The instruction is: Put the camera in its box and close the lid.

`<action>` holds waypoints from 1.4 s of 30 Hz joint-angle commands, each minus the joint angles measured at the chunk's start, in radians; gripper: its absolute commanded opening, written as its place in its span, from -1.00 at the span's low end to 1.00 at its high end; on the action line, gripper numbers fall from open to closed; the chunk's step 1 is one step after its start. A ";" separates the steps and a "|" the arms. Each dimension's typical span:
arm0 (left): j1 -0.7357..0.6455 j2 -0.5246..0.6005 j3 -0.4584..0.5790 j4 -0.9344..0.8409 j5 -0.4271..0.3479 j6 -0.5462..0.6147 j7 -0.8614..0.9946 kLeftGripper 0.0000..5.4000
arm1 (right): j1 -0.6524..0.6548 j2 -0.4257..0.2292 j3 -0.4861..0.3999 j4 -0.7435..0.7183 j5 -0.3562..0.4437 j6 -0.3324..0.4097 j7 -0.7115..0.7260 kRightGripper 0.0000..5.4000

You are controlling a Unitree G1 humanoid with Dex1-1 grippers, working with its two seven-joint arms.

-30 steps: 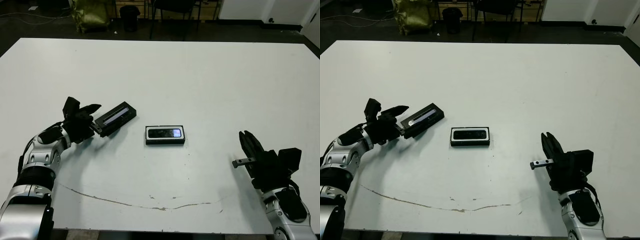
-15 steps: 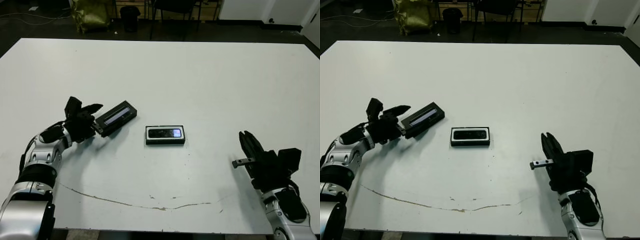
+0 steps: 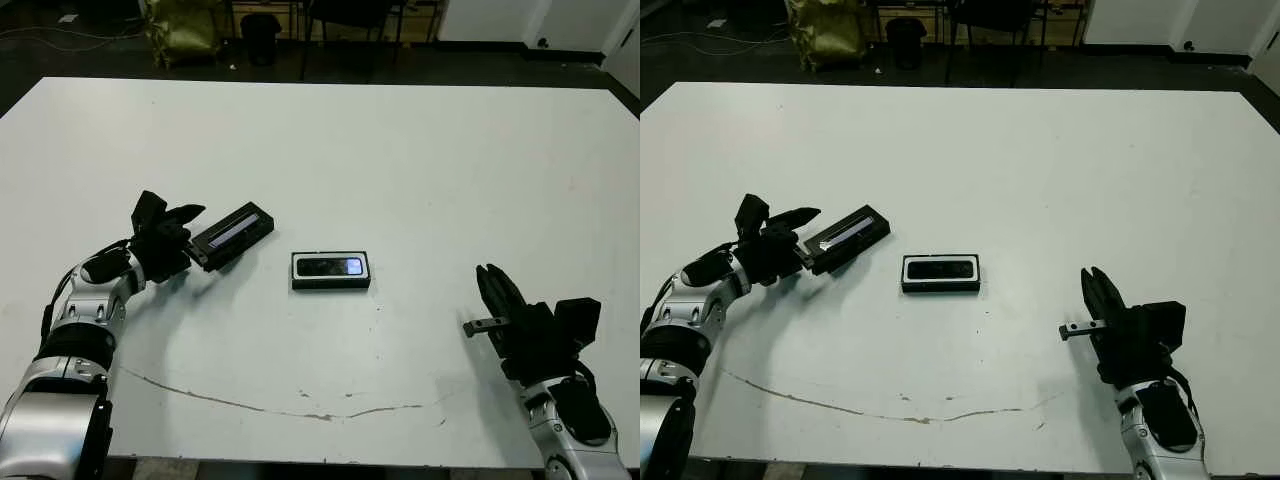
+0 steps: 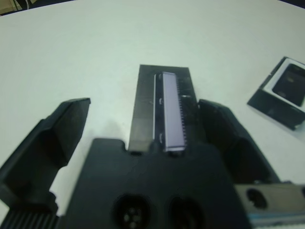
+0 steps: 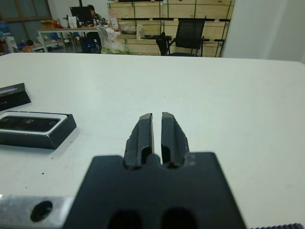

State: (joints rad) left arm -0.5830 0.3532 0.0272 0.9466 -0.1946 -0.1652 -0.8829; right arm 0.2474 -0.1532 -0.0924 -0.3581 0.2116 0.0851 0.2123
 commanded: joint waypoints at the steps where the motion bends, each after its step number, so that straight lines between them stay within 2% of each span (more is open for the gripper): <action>1: 0.039 -0.001 -0.007 0.043 0.034 0.033 0.022 0.99 | 0.013 -0.008 0.004 -0.012 -0.018 0.033 -0.012 -1.00; 6: 0.027 -0.008 0.042 0.045 -0.009 0.066 0.024 0.99 | 0.001 -0.006 -0.008 0.042 0.002 -0.010 0.018 -1.00; 9: 0.014 -0.003 0.068 0.032 -0.037 0.101 0.010 0.99 | 0.001 -0.009 -0.006 0.046 -0.009 -0.011 0.017 -1.00; 16: 0.019 -0.004 0.152 -0.095 -0.146 0.192 -0.026 0.99 | 0.004 -0.001 -0.005 0.057 0.004 -0.021 0.026 -1.00; 20: 0.038 -0.005 0.176 -0.188 -0.183 0.230 -0.020 0.99 | 0.005 -0.002 -0.004 0.074 0.000 -0.058 0.042 -1.00; 24: 0.051 -0.002 0.181 -0.251 -0.200 0.280 -0.018 0.99 | 0.021 -0.001 0.007 0.025 -0.014 -0.013 0.014 -1.00; 28: 0.076 -0.004 0.171 -0.310 -0.197 0.295 -0.015 0.99 | 0.022 0.000 0.007 0.027 -0.007 -0.007 0.013 -1.00; 30: 0.088 0.003 0.155 -0.335 -0.179 0.289 -0.017 0.99 | 0.021 -0.001 0.008 0.037 -0.011 -0.026 0.018 -1.00; 35: 0.101 0.010 0.126 -0.352 -0.136 0.251 -0.005 0.99 | 0.024 -0.005 0.012 0.019 -0.018 -0.003 0.009 -1.00; 39: 0.098 0.023 0.097 -0.330 -0.085 0.196 0.002 0.99 | 0.027 -0.006 0.016 -0.005 -0.018 0.025 0.004 -1.00; 42: 0.076 0.033 0.078 -0.265 -0.053 0.189 0.006 0.99 | 0.024 -0.008 0.013 0.008 -0.019 0.011 0.013 -1.00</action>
State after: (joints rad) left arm -0.5086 0.3672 0.1191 0.6417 -0.2732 0.0206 -0.8851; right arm 0.2618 -0.1523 -0.0765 -0.3598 0.1972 0.0824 0.2250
